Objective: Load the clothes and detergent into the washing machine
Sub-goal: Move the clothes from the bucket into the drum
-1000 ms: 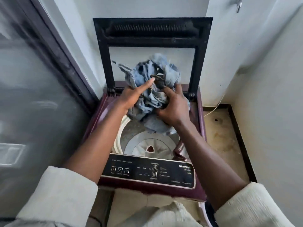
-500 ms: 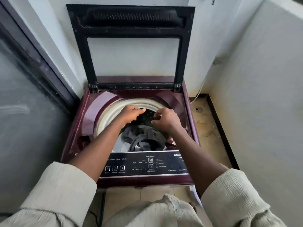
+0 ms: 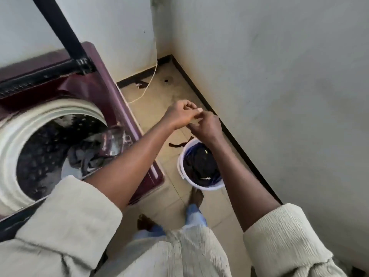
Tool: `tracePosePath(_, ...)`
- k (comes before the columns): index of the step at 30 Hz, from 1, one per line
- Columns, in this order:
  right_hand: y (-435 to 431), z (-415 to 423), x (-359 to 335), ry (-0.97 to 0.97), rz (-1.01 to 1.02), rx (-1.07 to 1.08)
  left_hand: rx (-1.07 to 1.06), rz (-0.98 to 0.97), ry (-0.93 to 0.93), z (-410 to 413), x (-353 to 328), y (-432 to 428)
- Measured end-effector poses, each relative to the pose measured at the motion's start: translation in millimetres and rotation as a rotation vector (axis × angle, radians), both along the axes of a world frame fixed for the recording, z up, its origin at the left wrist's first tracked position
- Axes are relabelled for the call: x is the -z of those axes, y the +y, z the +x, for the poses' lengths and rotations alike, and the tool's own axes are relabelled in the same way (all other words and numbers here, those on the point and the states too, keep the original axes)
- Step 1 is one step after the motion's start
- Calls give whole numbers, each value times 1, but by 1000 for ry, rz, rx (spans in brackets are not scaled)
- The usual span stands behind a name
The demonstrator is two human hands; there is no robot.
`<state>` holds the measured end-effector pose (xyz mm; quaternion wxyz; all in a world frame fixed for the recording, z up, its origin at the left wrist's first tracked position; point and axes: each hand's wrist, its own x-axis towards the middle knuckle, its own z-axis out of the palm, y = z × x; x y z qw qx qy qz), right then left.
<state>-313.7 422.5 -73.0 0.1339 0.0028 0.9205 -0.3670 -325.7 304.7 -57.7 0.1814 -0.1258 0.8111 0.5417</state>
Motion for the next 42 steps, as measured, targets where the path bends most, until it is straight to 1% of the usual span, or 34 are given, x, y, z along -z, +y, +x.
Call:
tracePosePath(2,46,4,34,-82,4,65,-6,45,-136,-2,35,38)
tracePosePath(4,81,12,68,-177,-16,125,-59,105,-269,1,70,67)
tracePosePath(6,110,17,101,-284,-26,176,-127,118,-385,3,104,91)
tracePosePath(8,132,21,136,-369,-34,207,-130,114,-499,7,139,106)
tracePosePath(11,155,23,207,-449,-21,221,-144,137,-665,8,209,116)
tracePosePath(14,165,23,290,-510,12,183,-142,72,-719,5,293,112)
tracePosePath(17,168,12,384,-563,54,128,-95,40,-681,-1,386,113)
tracePosePath(20,161,-3,464,-517,243,-7,-85,-6,-641,-3,464,118)
tracePosePath(21,158,-8,488,-489,292,-42,-102,-21,-644,-4,485,121)
tracePosePath(23,151,-17,524,-473,329,-42,-218,-25,-674,-5,516,123)
tracePosePath(25,146,-22,553,-485,363,22,-367,-17,-783,-3,538,122)
tracePosePath(27,140,-20,571,-487,377,120,-449,74,-879,1,551,122)
tracePosePath(28,135,-18,575,-512,332,151,-462,134,-902,3,554,121)
tracePosePath(29,130,-16,576,-566,217,166,-453,186,-922,5,556,120)
tracePosePath(31,122,-10,567,-725,-87,141,-446,283,-930,8,559,120)
tracePosePath(32,121,-7,562,-798,-200,123,-484,328,-907,10,560,121)
tracePosePath(34,122,0,548,-918,-334,127,-616,359,-816,17,555,126)
tracePosePath(35,122,3,541,-921,-348,144,-664,338,-780,21,551,127)
tracePosePath(36,122,8,533,-839,-301,160,-687,313,-763,23,546,127)
tracePosePath(38,126,17,516,-550,-86,243,-725,340,-758,24,535,126)
tracePosePath(39,129,18,506,-487,7,305,-747,395,-752,22,528,125)
tracePosePath(40,134,17,498,-518,33,368,-760,457,-744,21,520,124)
tracePosePath(42,141,11,483,-719,-95,432,-735,555,-742,16,500,124)
